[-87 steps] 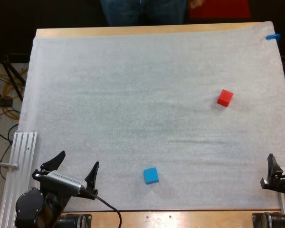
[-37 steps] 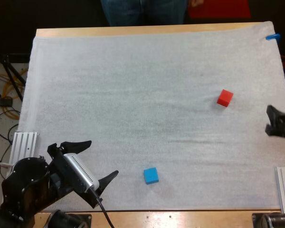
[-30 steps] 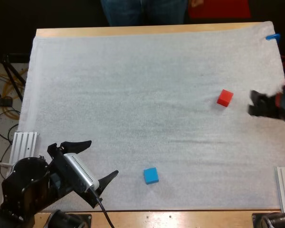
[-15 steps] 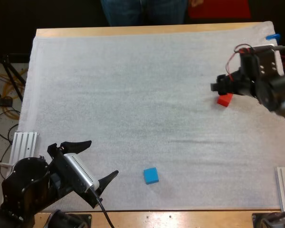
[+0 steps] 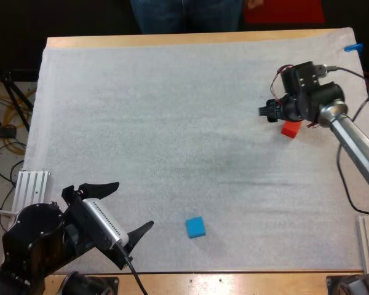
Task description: Stack red cube on blue cube
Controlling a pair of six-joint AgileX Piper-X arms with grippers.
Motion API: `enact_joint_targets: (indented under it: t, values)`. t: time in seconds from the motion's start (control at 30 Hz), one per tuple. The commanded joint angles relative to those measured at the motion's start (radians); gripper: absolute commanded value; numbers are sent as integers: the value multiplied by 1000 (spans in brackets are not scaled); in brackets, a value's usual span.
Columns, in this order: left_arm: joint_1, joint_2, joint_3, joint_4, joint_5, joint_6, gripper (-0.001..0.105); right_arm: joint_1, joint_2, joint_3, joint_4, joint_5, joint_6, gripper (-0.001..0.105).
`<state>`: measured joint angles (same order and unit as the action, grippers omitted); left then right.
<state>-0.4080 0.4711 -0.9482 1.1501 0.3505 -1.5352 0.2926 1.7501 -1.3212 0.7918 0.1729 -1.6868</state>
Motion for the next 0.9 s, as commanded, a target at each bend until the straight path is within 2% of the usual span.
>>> enact_joint_targets:
  t: [0.0, 0.23, 0.47, 0.6, 0.87]
  values:
    - [-5, 0, -7, -3, 8, -2, 87, 1, 20, -11, -22, 36, 21, 72]
    - [-5, 0, -7, -2, 24, -11, 87, -22, 113, -11, -48, 70, 71, 72]
    - [-5, 0, -7, -2, 24, -11, 87, -81, 162, -11, -36, -82, 153, 72]
    - [-5, 0, -7, -2, 24, -11, 87, -81, 163, -11, -14, -78, 145, 70]
    - [-5, 0, -7, -2, 24, -11, 87, -81, 168, -11, 9, -78, 145, 27]
